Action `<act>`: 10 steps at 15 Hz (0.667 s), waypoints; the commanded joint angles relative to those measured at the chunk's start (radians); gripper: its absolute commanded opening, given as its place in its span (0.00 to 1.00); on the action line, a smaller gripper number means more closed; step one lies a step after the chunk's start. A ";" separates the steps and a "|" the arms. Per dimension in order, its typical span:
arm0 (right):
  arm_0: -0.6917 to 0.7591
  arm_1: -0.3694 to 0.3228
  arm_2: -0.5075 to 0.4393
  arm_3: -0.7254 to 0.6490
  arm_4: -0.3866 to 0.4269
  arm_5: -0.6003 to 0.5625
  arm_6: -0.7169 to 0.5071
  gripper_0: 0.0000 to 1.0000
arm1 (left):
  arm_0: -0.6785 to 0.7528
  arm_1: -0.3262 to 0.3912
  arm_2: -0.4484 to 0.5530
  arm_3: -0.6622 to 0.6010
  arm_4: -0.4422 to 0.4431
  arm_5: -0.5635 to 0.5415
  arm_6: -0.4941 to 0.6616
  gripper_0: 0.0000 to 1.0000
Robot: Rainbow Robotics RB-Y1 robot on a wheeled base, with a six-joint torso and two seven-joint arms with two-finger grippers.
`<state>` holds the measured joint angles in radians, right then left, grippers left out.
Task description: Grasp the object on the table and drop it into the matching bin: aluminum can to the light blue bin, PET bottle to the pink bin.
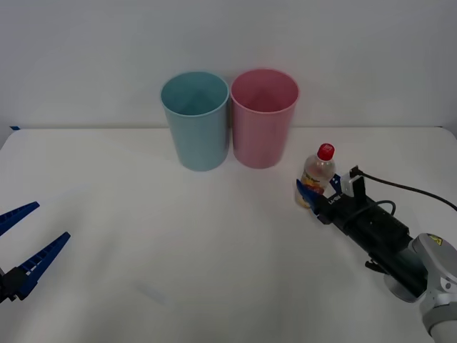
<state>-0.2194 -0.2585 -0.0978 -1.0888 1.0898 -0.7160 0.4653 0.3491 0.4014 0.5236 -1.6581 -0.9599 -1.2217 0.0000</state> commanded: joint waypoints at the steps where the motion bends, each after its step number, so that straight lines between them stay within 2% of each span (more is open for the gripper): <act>1: 0.000 0.001 0.006 0.000 -0.007 -0.002 0.003 0.00 | 0.000 0.000 0.000 0.000 0.000 0.000 0.000 1.00; 7: 0.003 -0.010 0.006 -0.005 -0.028 -0.037 -0.005 0.00 | 0.000 0.000 0.000 0.000 0.000 0.000 0.000 1.00; 10: 0.040 -0.034 0.012 -0.082 -0.033 -0.046 -0.054 0.00 | 0.000 0.000 0.000 0.000 0.000 0.000 0.000 1.00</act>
<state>-0.1922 -0.2846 -0.0886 -1.1446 1.0583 -0.7616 0.4308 0.3491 0.4014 0.5236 -1.6581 -0.9599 -1.2217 0.0000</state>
